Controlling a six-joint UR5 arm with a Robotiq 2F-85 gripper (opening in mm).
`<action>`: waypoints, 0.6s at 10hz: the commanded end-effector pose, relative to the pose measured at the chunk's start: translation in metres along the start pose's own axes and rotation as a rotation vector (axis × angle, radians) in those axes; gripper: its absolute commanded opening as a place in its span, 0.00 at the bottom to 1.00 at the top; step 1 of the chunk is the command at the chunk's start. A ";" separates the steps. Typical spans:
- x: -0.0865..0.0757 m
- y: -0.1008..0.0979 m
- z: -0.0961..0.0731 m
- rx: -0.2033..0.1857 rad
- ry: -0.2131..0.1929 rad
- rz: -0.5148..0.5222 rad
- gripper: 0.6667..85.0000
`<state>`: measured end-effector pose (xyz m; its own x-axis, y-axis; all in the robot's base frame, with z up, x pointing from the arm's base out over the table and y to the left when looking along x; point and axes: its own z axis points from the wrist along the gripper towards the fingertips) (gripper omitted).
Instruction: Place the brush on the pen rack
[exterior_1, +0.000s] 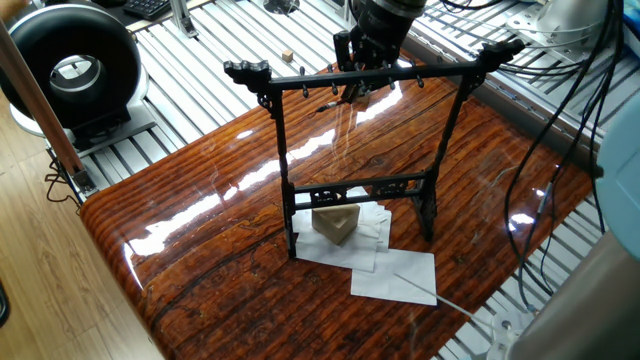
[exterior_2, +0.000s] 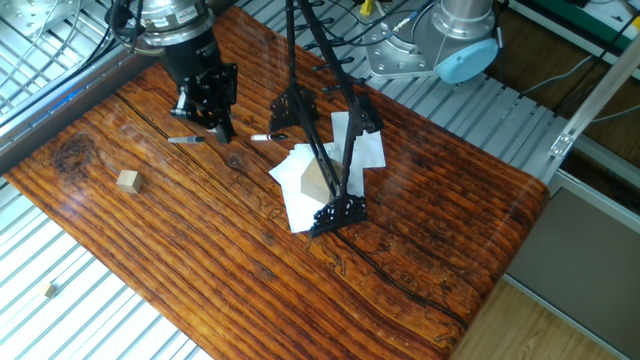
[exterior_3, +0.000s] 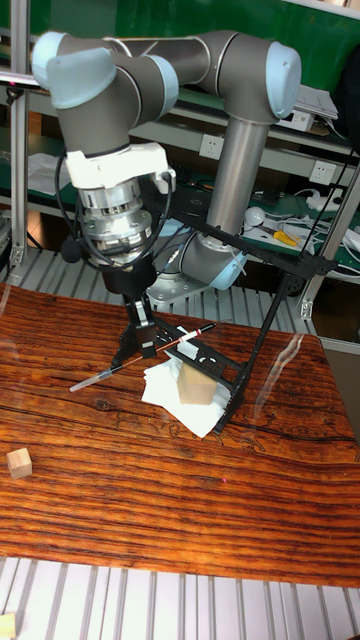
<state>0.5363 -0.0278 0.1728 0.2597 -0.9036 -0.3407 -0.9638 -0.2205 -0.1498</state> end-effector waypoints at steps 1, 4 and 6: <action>-0.004 -0.008 -0.008 -0.013 -0.044 0.013 0.00; -0.009 -0.012 -0.012 -0.016 -0.037 0.040 0.00; -0.012 -0.012 -0.017 -0.016 -0.029 0.047 0.00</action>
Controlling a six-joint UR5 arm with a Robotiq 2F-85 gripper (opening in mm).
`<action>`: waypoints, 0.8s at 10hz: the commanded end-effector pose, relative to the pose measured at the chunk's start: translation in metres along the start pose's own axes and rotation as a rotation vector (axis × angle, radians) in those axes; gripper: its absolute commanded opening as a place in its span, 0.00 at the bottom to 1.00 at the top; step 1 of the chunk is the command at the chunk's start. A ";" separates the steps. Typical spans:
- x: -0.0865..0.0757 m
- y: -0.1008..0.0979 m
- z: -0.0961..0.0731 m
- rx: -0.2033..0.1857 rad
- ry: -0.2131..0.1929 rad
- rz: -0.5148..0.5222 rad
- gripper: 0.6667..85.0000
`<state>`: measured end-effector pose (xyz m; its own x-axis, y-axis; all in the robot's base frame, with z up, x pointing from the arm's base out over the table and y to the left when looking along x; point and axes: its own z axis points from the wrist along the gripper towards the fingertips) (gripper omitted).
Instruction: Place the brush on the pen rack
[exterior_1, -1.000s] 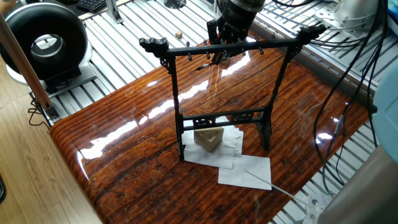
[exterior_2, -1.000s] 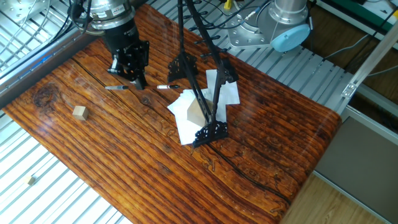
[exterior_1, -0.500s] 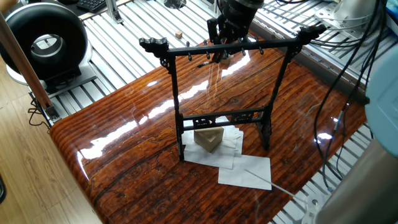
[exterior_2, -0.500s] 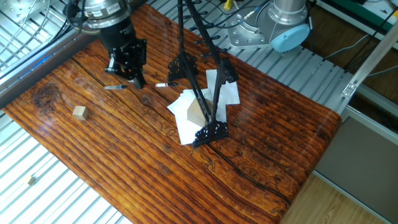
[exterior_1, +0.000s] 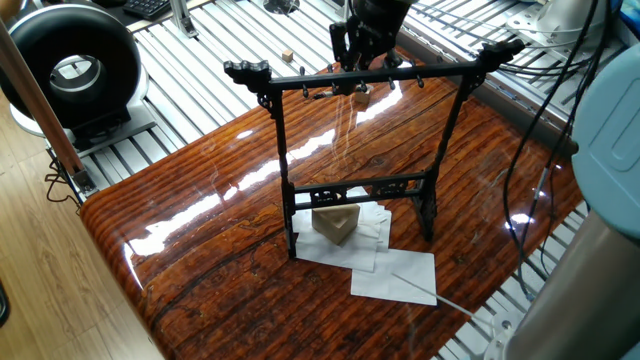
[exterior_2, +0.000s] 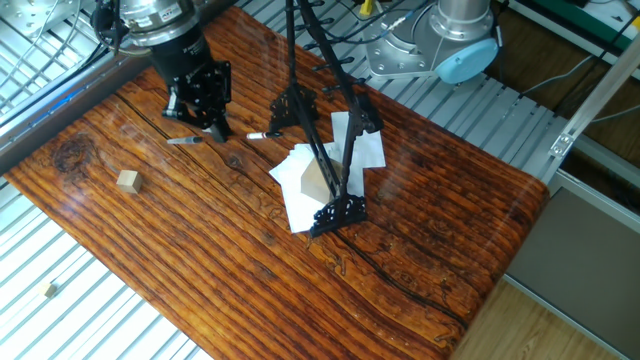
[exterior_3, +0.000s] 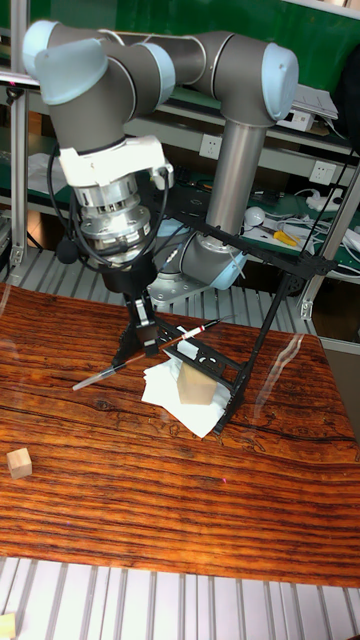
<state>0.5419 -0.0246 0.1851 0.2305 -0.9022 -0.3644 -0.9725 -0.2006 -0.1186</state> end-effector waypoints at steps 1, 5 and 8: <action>-0.010 -0.005 -0.008 0.007 -0.014 0.016 0.00; -0.034 -0.010 -0.011 0.015 -0.088 0.017 0.00; -0.043 -0.009 -0.019 0.009 -0.092 0.023 0.00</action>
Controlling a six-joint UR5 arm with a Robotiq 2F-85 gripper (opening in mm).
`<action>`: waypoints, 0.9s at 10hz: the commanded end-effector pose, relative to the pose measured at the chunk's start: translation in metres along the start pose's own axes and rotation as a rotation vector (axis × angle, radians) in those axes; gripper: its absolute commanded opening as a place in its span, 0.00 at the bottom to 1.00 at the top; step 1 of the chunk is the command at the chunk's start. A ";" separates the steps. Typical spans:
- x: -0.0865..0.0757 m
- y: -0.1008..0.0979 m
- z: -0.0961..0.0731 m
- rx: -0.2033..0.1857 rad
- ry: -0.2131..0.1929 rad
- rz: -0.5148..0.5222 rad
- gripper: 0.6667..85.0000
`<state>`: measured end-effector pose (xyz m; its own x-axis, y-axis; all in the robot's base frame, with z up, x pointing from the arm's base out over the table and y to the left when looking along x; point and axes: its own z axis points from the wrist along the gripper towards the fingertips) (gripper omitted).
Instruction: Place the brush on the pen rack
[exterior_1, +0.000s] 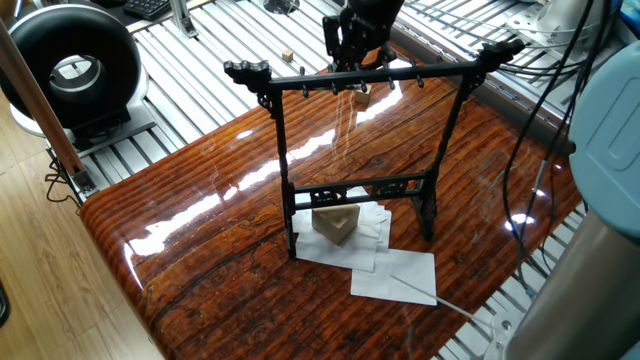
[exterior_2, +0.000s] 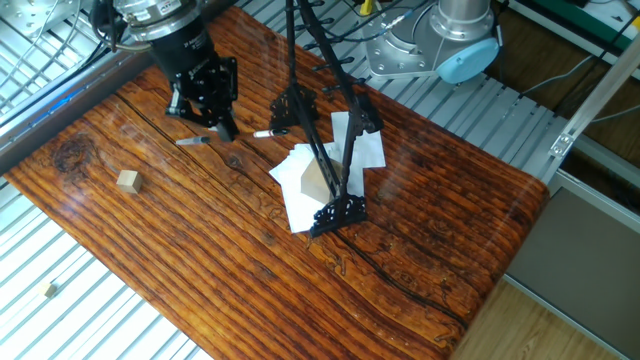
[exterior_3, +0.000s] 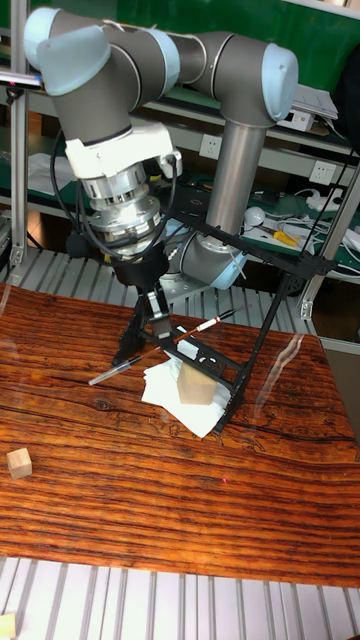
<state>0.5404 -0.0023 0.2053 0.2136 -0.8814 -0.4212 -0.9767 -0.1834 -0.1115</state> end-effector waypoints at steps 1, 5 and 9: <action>-0.017 -0.002 -0.010 0.007 -0.041 -0.002 0.00; -0.027 0.002 -0.018 0.001 -0.075 -0.018 0.00; -0.029 0.005 -0.024 -0.003 -0.090 -0.025 0.00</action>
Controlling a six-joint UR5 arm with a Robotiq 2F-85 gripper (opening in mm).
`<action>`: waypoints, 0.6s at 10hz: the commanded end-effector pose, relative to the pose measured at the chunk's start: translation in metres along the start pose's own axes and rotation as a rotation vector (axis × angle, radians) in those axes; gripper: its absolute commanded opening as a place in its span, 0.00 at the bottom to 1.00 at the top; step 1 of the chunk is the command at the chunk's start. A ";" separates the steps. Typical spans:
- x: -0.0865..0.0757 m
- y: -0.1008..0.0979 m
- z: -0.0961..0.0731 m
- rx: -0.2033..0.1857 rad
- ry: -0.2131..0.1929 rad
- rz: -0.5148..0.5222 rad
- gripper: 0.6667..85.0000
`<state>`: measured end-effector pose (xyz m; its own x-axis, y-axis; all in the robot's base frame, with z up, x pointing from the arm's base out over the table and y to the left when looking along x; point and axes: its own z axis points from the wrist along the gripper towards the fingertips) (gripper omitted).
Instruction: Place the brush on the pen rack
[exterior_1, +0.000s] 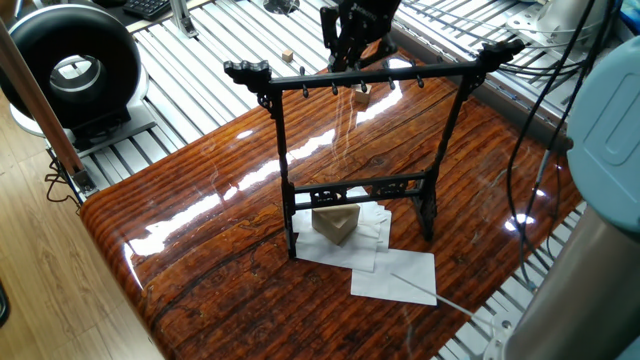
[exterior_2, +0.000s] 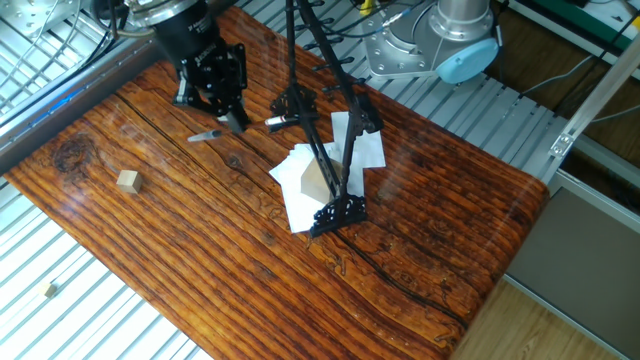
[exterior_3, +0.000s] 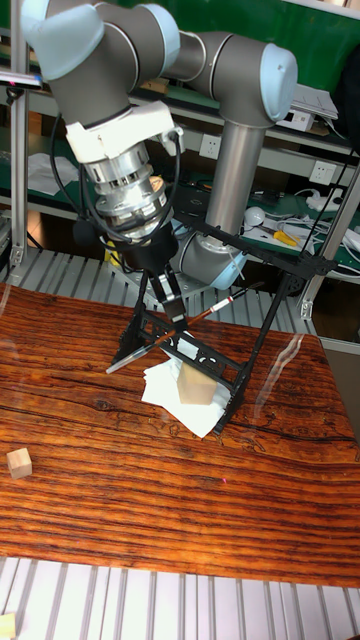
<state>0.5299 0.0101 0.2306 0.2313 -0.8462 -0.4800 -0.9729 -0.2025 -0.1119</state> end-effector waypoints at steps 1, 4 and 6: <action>-0.007 0.000 -0.007 0.004 -0.030 -0.010 0.00; -0.008 0.003 -0.013 -0.001 -0.036 -0.007 0.00; -0.010 0.005 -0.018 -0.003 -0.044 -0.004 0.00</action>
<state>0.5242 0.0083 0.2418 0.2349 -0.8331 -0.5008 -0.9719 -0.2098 -0.1069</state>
